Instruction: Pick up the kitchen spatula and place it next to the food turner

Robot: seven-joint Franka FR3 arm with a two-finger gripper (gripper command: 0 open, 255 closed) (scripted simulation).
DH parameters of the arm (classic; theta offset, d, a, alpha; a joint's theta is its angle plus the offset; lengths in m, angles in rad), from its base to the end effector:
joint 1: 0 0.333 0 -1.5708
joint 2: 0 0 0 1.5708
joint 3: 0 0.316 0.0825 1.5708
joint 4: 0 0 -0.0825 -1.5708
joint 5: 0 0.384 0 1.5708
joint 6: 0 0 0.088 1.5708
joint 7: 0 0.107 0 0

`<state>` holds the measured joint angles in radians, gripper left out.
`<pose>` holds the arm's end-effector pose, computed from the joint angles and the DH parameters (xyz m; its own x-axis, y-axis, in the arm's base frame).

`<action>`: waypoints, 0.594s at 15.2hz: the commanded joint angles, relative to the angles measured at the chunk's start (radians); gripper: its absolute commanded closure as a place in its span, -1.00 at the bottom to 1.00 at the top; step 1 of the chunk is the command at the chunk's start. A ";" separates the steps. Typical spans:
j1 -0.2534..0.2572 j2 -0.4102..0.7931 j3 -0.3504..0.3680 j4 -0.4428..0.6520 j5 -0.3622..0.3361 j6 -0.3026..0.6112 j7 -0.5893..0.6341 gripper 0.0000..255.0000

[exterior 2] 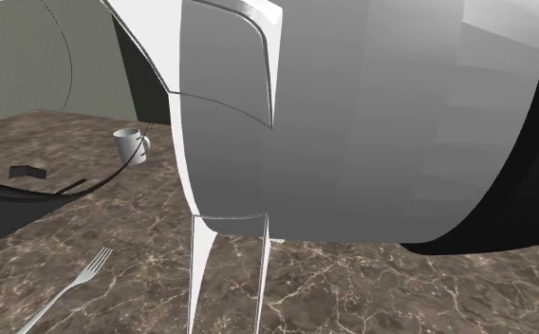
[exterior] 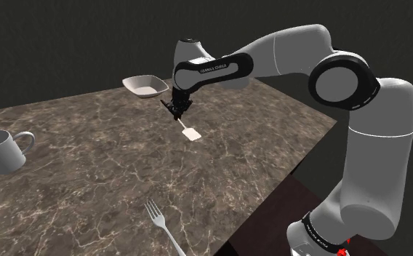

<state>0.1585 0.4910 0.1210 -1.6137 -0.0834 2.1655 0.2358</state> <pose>0.6657 0.1765 0.3489 0.9952 0.0720 0.0664 0.0721 -0.9974 -0.0005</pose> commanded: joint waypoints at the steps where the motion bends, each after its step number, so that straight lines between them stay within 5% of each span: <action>1: 0.000 -0.009 0.001 0.014 0.002 -0.023 -0.001 1.00; 9: -0.001 -0.045 0.004 0.069 0.008 -0.114 -0.006 1.00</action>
<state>0.1587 0.4511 0.1252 -1.5477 -0.0760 2.0604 0.2309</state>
